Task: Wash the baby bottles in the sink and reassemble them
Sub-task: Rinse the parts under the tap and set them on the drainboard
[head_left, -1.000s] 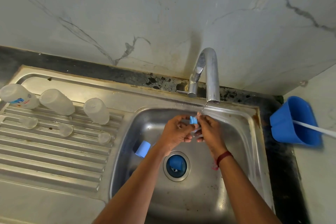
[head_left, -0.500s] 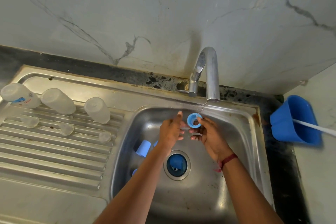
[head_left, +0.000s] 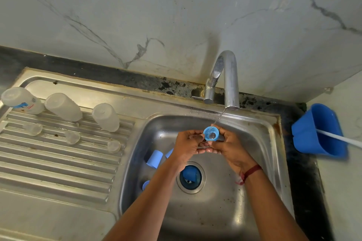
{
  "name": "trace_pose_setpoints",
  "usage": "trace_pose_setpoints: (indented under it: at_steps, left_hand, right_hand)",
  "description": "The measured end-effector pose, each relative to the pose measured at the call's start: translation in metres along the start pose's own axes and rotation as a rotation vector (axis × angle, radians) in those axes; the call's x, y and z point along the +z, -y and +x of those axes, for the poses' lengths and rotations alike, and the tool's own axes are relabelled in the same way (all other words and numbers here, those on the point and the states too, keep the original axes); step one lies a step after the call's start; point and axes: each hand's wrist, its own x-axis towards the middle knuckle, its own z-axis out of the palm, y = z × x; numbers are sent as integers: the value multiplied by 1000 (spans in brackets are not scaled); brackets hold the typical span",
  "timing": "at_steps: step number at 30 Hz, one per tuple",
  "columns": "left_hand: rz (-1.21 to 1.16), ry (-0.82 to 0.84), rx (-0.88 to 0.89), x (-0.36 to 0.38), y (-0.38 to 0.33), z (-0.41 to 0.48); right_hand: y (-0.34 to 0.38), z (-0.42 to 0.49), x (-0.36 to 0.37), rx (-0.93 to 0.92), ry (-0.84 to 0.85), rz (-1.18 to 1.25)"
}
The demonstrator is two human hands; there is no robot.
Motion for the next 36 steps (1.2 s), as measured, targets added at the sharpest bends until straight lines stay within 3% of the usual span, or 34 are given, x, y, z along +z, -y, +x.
trace_pose_setpoints:
  at_steps: [8, 12, 15, 21, 27, 31, 36]
  left_hand:
    - [-38, -99, -48, -6, -4, -6]
    - [-87, -272, -72, -14, 3, -4]
    - [-86, -306, -83, -20, 7, -2]
    - [-107, -322, -68, -24, 9, -4]
    - [-84, -351, -58, -26, 4, -3]
    - [-66, -362, -49, -30, 6, -2]
    - [-81, -360, -46, -30, 4, -4]
  right_hand:
    - [-11, -4, 5, 11, 13, 311]
    - [-17, -4, 6, 96, 41, 475]
    - [-16, -1, 8, 191, 10, 625]
    - [-15, 8, 19, 327, 3, 481]
    - [-7, 19, 26, 307, -12, 540]
    - [-6, 17, 29, 304, 78, 585]
    - [-1, 10, 40, 206, 141, 874]
